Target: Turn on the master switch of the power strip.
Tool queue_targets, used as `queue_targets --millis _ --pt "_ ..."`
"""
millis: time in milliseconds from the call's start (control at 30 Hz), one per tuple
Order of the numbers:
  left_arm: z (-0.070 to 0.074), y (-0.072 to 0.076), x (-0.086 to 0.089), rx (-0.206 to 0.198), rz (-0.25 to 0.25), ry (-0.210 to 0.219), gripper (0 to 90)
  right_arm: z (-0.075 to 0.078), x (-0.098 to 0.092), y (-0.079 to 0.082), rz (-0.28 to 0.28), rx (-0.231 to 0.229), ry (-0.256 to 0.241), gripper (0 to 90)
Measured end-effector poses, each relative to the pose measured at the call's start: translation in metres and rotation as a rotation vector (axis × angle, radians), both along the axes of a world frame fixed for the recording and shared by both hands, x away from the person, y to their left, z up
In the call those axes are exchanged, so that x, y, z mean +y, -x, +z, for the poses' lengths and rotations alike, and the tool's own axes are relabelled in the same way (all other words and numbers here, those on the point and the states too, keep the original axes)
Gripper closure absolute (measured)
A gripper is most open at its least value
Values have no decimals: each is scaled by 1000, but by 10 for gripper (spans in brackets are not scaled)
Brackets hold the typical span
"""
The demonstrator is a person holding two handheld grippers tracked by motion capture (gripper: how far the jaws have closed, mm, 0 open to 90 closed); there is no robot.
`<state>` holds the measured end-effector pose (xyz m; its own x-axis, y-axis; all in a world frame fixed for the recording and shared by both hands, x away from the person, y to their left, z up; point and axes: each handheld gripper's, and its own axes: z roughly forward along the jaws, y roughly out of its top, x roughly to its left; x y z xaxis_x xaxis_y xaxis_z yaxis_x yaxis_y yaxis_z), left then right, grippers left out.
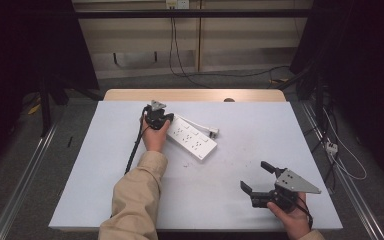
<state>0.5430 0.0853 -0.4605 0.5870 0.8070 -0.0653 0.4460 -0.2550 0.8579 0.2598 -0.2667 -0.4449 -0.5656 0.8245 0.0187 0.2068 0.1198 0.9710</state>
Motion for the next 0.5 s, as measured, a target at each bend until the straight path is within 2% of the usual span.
queue_targets --millis 100,167,500 --pt "-1 0 0 -3 0 0 900 0 0 0 2 -1 2 45" --pt "-1 0 0 -1 8 17 900 0 0 1 2 -1 1 44" --pt "-1 -1 -1 -3 7 10 900 0 0 1 3 0 2 45"
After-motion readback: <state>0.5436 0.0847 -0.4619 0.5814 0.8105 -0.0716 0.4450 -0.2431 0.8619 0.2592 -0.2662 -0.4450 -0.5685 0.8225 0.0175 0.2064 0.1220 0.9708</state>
